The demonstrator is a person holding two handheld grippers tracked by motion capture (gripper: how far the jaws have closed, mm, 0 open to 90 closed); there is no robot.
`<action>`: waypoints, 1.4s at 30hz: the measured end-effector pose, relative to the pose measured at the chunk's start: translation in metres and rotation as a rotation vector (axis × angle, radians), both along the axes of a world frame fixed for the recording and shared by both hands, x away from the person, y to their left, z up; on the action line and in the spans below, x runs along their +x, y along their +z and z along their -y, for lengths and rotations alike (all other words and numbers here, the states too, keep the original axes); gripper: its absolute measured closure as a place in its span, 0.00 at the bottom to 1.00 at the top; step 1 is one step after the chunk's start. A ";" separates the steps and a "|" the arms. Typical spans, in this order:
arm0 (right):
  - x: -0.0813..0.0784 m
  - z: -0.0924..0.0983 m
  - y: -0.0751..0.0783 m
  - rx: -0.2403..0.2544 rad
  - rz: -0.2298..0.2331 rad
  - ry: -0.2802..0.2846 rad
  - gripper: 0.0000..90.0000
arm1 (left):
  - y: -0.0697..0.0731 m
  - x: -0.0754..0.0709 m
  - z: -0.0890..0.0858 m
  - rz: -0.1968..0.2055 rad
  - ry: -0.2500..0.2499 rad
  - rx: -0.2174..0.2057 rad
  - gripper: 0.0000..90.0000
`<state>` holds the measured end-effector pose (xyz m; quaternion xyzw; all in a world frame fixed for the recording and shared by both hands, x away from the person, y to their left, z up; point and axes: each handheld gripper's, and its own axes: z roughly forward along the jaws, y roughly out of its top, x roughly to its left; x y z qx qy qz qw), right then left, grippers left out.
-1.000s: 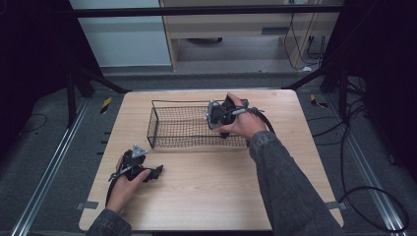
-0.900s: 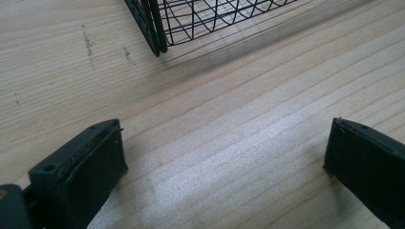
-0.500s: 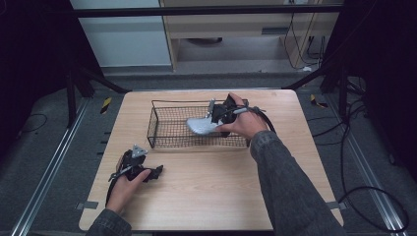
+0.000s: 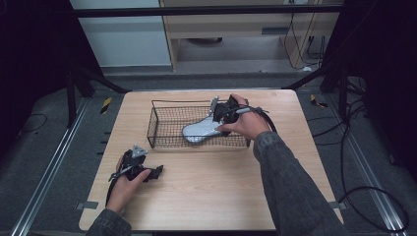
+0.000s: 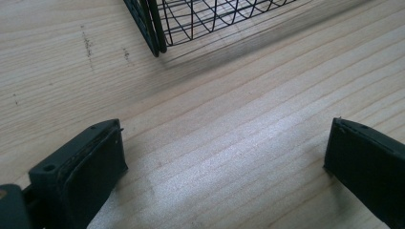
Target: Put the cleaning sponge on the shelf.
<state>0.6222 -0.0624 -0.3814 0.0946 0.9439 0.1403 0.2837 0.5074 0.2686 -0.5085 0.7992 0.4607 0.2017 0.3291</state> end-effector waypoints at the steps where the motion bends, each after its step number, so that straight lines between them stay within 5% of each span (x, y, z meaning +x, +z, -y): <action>1: -0.001 0.001 0.000 0.006 0.002 -0.006 0.13 | 0.000 0.000 0.000 0.000 0.000 0.000 0.00; 14: -0.018 0.030 0.005 0.105 0.010 -0.086 0.11 | 0.000 0.000 0.000 0.000 0.000 0.000 0.00; 22: -0.027 0.062 0.006 0.234 0.006 -0.213 0.11 | 0.000 0.000 0.000 0.000 -0.002 0.004 0.00; 30: -0.046 0.096 0.003 0.338 0.010 -0.279 0.16 | 0.000 0.000 0.001 -0.002 -0.001 0.002 0.00; 42: -0.073 0.140 -0.009 0.419 0.016 -0.358 0.22 | 0.000 0.000 0.001 -0.003 -0.001 0.004 0.00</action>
